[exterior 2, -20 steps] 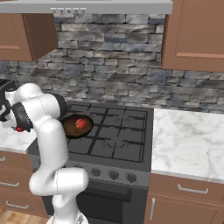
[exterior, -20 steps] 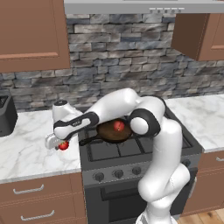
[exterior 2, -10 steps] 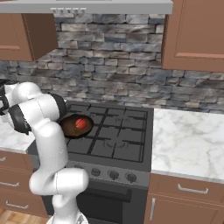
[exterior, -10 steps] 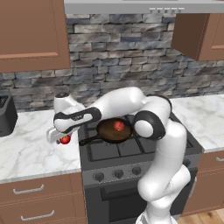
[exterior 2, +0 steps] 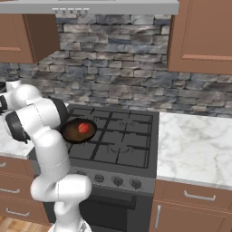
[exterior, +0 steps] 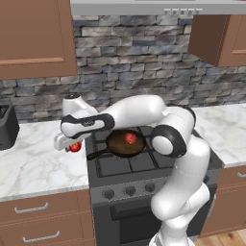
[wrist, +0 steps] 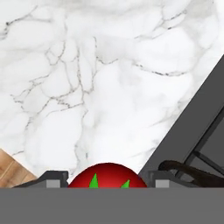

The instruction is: Place the pan on the front left burner on the stove. Then place the tomato and the onion in the pan and turn on the front left burner.

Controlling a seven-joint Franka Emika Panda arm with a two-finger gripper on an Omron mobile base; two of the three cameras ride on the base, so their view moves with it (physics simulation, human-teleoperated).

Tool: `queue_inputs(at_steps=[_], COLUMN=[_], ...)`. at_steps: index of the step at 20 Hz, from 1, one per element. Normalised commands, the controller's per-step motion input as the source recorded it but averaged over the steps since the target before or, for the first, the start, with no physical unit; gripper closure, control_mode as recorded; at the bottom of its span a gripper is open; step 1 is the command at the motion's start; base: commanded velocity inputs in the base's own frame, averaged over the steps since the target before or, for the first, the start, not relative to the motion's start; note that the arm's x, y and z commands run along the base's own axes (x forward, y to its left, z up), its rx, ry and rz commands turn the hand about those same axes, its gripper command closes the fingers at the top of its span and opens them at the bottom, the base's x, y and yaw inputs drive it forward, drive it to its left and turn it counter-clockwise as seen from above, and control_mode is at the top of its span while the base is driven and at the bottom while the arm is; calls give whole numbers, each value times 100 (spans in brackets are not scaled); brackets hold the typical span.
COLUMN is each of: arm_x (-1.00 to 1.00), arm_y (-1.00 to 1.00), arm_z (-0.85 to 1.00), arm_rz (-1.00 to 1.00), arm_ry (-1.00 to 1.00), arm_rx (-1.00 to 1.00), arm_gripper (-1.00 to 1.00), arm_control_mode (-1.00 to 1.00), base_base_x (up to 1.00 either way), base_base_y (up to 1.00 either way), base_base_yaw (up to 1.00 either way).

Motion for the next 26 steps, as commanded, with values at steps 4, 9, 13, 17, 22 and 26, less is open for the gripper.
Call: queue_inputs(at_steps=[4,9,13,17,22,26], arm_x=[0,0,0,0,0,0], arm_y=[-24,-29,-35,-38,-37,-35], arm_z=[22,13,9,6,7,10], arm_rz=[0,-1,-1,-1,-2,-2], arm_ry=[0,0,0,0,0,0], arm_rx=[0,0,0,0,0,0], arm_gripper=[100,100,100,100,100,100], arm_control_mode=[-100,-100,-100,-100,-100,-100], base_base_x=[0,0,0,0,0,0], base_base_y=[0,0,0,0,0,0], base_base_yaw=[0,0,0,0,0,0])
